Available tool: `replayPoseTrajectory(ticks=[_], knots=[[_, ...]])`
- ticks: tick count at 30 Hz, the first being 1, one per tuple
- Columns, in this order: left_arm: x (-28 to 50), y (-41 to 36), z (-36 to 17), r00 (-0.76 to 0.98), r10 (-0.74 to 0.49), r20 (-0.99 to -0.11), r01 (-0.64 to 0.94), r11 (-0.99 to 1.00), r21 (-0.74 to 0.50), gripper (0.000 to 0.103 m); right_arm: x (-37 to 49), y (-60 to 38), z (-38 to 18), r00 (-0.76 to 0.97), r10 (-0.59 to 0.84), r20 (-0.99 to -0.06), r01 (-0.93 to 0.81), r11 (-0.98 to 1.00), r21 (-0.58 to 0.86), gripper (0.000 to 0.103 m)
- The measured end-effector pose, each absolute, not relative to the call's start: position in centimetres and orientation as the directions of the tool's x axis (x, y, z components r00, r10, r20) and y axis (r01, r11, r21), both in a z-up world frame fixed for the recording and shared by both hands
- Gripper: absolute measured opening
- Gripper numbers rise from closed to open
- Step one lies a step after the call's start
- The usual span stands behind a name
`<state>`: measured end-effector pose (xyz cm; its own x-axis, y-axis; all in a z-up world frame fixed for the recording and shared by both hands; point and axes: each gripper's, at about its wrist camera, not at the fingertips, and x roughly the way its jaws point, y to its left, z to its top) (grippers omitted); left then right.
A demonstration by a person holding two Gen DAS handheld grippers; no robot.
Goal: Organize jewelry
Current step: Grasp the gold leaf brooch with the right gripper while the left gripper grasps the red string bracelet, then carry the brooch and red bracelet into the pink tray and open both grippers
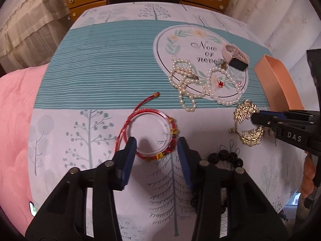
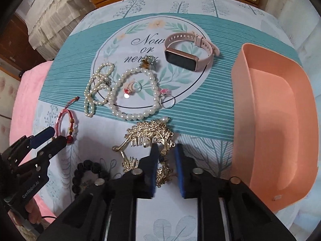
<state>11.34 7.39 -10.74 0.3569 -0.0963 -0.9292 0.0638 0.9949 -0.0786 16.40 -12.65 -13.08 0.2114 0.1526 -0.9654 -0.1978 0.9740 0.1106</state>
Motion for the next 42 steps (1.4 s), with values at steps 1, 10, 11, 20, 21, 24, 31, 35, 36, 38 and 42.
replayPoseTrajectory(ticks=[1,10,11,20,21,24,31,35,36,38,42], knots=[[11.5,7.3,-10.9,0.347,-0.098,-0.933,0.066,0.995,-0.08,0.037,16.4,-12.7,-13.0,0.211,0.155,-0.965,-0.196,0.974,0.113,0.011],[13.4,6.3,-11.9,0.265,-0.083,-0.961,0.103,0.993,-0.057,0.027,15.5,-14.7,-9.5,0.276,0.246,-0.929,-0.15,0.966,0.211,0.011],[13.5,6.2,-11.9,0.261,-0.079,-0.962,0.104,0.993,-0.053,0.025,15.2,-15.0,-8.8,0.293,0.253,-0.922,-0.151,0.964,0.217,0.011],[14.2,6.0,-11.6,0.245,-0.071,-0.967,0.07,0.996,-0.056,0.01,12.6,-18.8,-4.2,0.402,0.275,-0.873,-0.116,0.962,0.249,0.011],[14.1,6.0,-11.2,0.258,-0.076,-0.963,0.065,0.996,-0.062,0.01,12.3,-19.5,-4.0,0.411,0.275,-0.869,-0.107,0.961,0.254,0.01],[14.0,5.5,-9.5,0.3,-0.079,-0.951,0.06,0.996,-0.064,0.01,11.7,-22.0,-3.2,0.439,0.267,-0.858,-0.072,0.962,0.263,0.011],[13.1,0.7,-2.9,0.419,-0.14,-0.897,0.165,0.983,-0.076,0.01,10.8,-28.6,-1.8,0.523,0.227,-0.821,0.05,0.954,0.296,0.011],[13.4,-4.4,-0.2,0.454,-0.2,-0.868,0.255,0.963,-0.088,0.01,11.0,-32.7,-2.5,0.538,0.206,-0.818,0.124,0.94,0.318,0.011],[13.7,-6.1,0.3,0.459,-0.218,-0.861,0.282,0.955,-0.091,0.01,11.0,-33.6,-2.9,0.534,0.199,-0.822,0.137,0.939,0.317,0.011],[14.3,-8.9,1.0,0.463,-0.251,-0.85,0.325,0.94,-0.1,0.01,11.5,-34.5,-4.0,0.523,0.198,-0.829,0.154,0.935,0.321,0.011],[16.1,-14.6,0.9,0.448,-0.297,-0.843,0.391,0.913,-0.114,0.01,12.3,-35.5,-6.7,0.488,0.207,-0.848,0.165,0.932,0.322,0.011]])
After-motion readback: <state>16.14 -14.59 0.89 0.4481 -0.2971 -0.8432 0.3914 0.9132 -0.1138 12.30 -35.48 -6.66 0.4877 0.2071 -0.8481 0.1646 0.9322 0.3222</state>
